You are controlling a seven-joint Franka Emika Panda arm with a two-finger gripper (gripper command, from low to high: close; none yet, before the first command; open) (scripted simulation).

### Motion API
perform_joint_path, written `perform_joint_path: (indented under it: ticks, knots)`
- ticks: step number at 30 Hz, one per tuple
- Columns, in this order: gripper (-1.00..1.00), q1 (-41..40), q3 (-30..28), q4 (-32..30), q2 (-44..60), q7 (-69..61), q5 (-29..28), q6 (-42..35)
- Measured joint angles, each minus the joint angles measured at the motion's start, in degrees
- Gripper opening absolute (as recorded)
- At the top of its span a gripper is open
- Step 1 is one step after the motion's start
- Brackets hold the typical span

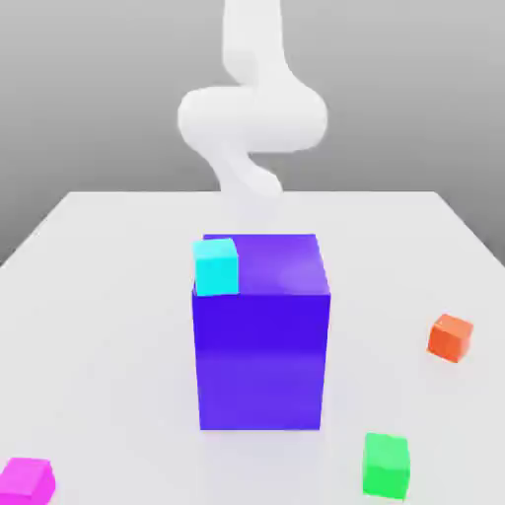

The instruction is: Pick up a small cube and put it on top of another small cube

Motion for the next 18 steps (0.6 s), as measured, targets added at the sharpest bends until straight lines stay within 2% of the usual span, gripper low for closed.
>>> perform_joint_path:
  ticks: [11, 18]
  knots:
    - [0.0, 2.9, -11.3, 2.1, 23.1, -13.0, 8.4, 4.6]
    - [0.0, 1.1, -15.3, 3.5, 37.8, -21.8, 14.5, 7.3]
